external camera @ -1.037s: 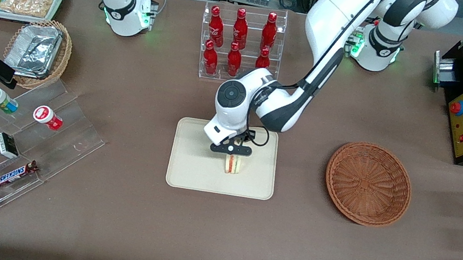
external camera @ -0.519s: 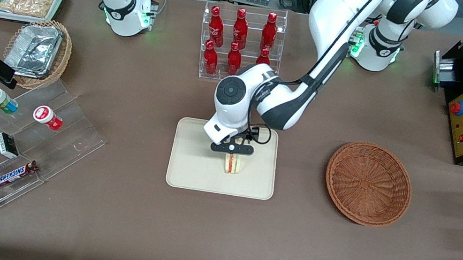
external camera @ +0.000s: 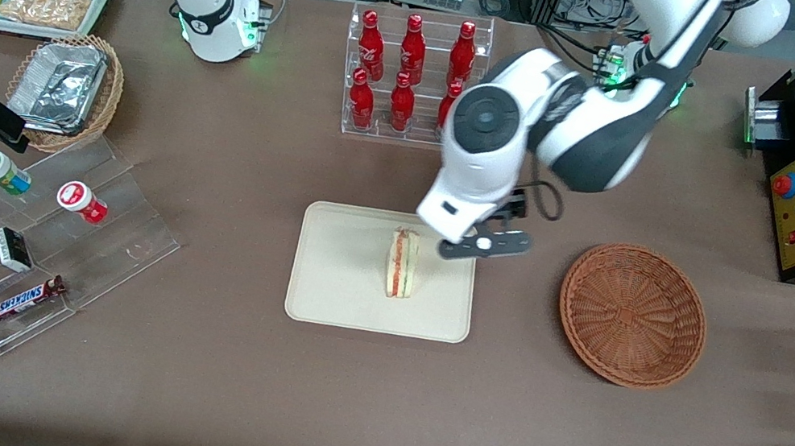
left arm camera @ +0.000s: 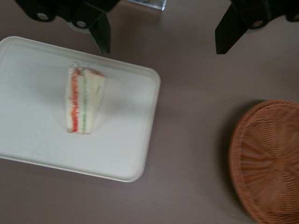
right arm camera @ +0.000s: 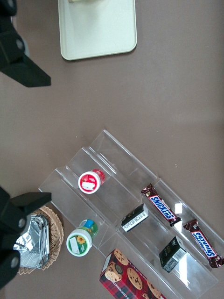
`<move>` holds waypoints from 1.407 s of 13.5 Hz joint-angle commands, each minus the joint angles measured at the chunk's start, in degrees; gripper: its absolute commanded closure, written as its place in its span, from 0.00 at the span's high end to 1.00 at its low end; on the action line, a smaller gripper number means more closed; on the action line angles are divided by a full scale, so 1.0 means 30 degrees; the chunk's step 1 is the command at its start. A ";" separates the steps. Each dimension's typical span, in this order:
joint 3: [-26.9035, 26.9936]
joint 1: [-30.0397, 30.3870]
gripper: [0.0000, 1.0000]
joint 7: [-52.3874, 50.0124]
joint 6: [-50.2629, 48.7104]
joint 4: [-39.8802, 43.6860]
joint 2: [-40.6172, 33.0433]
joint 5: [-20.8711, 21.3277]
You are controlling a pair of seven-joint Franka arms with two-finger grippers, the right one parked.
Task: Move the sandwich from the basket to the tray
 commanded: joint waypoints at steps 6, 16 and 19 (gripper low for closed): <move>-0.0192 0.5779 0.99 0.5990 -0.4584 -0.1056 -0.4991 0.0078; 0.0653 1.1000 0.99 1.5170 -0.5467 -0.4745 -1.0118 0.0311; 0.1331 1.1320 0.99 1.6746 -0.5349 -0.5072 -1.0532 0.0283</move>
